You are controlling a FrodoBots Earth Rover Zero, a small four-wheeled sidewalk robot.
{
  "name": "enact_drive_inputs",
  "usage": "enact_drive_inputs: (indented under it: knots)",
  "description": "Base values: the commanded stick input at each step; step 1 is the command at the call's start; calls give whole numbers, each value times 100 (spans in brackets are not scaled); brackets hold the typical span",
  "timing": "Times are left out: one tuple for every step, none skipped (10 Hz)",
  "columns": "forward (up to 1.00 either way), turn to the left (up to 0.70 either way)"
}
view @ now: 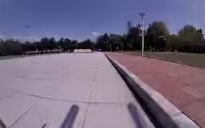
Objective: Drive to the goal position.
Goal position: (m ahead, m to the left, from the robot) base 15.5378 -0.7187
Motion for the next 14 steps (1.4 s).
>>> enact_drive_inputs:
  knots:
    - [0,0]
    - [0,0]
    - [0,0]
    - [0,0]
    - [14,0]
    - [70,-6]
    - [70,-28]
    - [70,-35]
    - [70,-35]
    - [70,-8]
    - [33,0]
    - [0,0]
    - [0,0]
    - [0,0]
